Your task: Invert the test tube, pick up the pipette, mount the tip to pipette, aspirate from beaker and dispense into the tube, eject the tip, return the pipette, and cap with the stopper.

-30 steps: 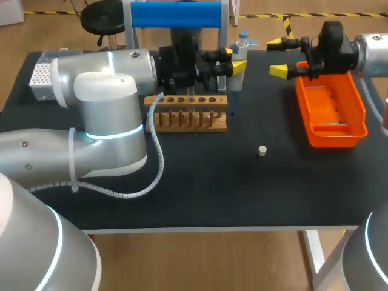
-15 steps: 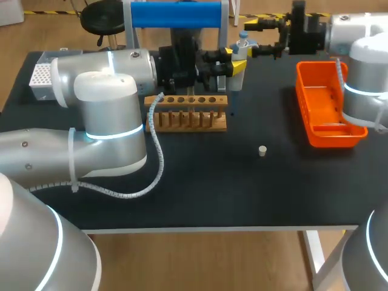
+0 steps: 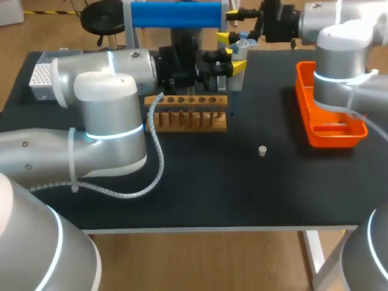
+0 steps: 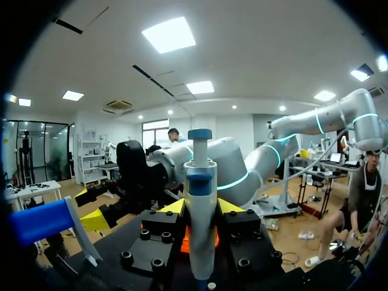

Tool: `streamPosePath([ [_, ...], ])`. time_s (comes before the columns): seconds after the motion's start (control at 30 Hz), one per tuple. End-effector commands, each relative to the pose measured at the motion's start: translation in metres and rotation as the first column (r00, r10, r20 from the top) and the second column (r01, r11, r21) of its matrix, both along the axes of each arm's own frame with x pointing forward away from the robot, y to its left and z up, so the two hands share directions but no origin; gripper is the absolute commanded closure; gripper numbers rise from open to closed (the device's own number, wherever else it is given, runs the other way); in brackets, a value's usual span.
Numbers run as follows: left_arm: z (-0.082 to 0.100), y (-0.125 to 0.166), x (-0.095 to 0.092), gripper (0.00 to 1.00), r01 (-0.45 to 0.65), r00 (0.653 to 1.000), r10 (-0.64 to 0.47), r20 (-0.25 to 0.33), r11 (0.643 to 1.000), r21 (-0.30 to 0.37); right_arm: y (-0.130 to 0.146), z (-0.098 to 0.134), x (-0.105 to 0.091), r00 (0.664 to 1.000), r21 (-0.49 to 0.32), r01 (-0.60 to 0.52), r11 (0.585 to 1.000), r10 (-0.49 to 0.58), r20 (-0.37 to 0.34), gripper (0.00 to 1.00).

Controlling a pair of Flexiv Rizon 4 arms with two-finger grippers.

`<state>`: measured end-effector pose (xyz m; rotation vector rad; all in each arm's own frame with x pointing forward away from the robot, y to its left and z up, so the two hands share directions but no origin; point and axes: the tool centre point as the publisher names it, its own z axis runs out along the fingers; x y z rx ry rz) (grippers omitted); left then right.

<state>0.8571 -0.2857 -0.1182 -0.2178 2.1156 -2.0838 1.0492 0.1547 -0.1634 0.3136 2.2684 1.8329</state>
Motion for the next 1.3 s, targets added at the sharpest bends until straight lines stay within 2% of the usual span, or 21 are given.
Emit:
streamPosePath([
  [0.03,-0.001,-0.001,0.001,1.0,-0.001,1.0,0.001,0.001,1.0,-0.003,0.018,-0.003,0.018,1.0,-0.001,0.003,1.0,-0.003,-0.009,0.0],
  [0.43,-0.001,-0.001,0.001,1.0,-0.001,1.0,0.001,0.001,1.0,-0.003,0.031,-0.017,0.047,1.0,-0.022,0.027,0.999,-0.027,-0.012,0.0],
  [0.77,-0.001,-0.001,0.001,1.0,-0.001,1.0,0.001,0.001,1.0,-0.003,0.03,-0.029,0.05,0.999,-0.033,0.027,0.999,-0.028,-0.018,0.0],
  [1.3,-0.001,-0.001,0.001,1.0,-0.001,1.0,0.001,0.001,1.0,-0.003,0.029,-0.028,0.051,1.0,-0.043,0.029,0.999,-0.029,0.001,0.0],
])
